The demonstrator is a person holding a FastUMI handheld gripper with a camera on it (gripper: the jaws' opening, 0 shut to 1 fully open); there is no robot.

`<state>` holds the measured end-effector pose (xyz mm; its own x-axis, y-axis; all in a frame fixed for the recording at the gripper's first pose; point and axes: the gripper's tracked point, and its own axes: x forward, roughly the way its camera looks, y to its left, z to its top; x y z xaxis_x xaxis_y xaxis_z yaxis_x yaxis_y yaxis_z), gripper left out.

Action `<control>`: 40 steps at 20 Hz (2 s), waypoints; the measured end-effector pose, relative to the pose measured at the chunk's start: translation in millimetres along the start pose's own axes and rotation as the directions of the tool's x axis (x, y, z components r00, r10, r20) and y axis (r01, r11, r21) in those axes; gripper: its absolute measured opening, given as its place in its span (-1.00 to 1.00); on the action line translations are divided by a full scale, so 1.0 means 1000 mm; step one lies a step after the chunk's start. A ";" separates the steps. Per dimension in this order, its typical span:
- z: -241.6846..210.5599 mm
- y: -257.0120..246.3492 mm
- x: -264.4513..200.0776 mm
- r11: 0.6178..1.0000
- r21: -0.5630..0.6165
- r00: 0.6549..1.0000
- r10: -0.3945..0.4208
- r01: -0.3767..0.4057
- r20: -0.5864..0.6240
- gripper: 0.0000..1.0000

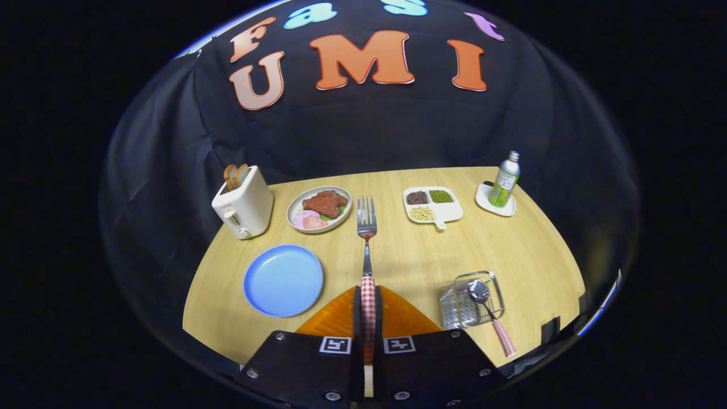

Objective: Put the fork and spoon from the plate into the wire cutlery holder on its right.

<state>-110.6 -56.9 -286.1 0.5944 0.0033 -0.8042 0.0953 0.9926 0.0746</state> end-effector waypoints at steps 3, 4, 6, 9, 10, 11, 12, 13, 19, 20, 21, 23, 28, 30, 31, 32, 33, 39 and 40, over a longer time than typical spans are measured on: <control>-0.011 -0.035 -0.009 0.999 0.004 0.998 -0.035 0.035 -0.058 -0.87; -0.014 -0.047 -0.012 0.999 0.013 0.996 -0.044 0.045 -0.082 -0.87; -0.015 -0.062 -0.019 0.998 0.021 0.990 -0.062 0.065 -0.123 -0.87; -0.020 -0.079 -0.026 0.998 0.015 0.979 -0.060 0.064 -0.197 -0.87; -0.027 -0.083 -0.025 0.998 0.018 0.972 -0.056 0.061 -0.230 -0.87; -0.031 -0.087 -0.025 0.998 0.025 0.963 -0.055 0.064 -0.264 -0.87; -0.036 -0.090 -0.025 0.998 0.027 0.953 -0.051 0.062 -0.300 -0.87; -0.039 -0.093 -0.025 0.998 0.029 0.941 -0.049 0.062 -0.334 -0.87; -0.056 -0.112 -0.023 0.998 -0.040 0.859 -0.059 0.045 -0.508 -0.87; -0.058 -0.113 -0.022 0.998 -0.058 0.847 -0.057 0.031 -0.528 -0.87; -0.059 -0.114 -0.021 0.997 -0.081 0.832 -0.057 0.015 -0.552 -0.87; -0.066 -0.119 -0.020 0.991 -0.130 0.799 -0.064 -0.017 -0.598 -0.87; -0.075 -0.121 -0.008 0.985 -0.160 0.720 -0.063 -0.067 -0.691 -0.87; -0.077 -0.122 -0.001 0.984 -0.160 0.686 -0.060 -0.082 -0.725 -0.87; -0.079 -0.122 0.002 0.984 -0.157 0.666 -0.058 -0.089 -0.744 -0.87; -0.080 -0.122 0.006 0.983 -0.156 0.651 -0.057 -0.096 -0.757 -0.87; -0.081 -0.123 0.010 0.983 -0.156 0.633 -0.058 -0.100 -0.772 -0.87; -0.082 -0.119 0.028 0.984 -0.143 0.587 -0.053 -0.107 -0.808 -0.83; -0.081 -0.118 0.030 0.984 -0.141 0.593 -0.052 -0.105 -0.804 -0.80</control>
<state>-168.6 -163.8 -366.5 -0.2943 0.0481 -0.9545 -0.0810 0.9939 0.0750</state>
